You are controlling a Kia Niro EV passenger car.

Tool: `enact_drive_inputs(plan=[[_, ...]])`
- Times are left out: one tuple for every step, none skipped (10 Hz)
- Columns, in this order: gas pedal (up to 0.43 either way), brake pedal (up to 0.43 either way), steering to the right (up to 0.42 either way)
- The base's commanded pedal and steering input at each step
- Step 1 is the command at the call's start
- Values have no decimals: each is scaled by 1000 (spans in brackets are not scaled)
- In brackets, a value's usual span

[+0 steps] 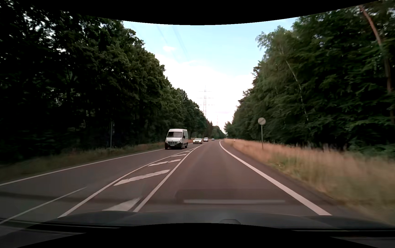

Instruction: Follow the waypoints while adhering to traffic rules and regulations

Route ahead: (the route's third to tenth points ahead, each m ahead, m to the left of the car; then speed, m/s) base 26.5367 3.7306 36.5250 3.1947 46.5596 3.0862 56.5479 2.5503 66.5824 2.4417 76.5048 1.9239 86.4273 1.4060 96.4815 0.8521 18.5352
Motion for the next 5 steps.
enact_drive_inputs(plan=[[0, 0, -1], [0, 0, 0], [0, 0, 0], [0, 0, 0], [0, 0, 0]])
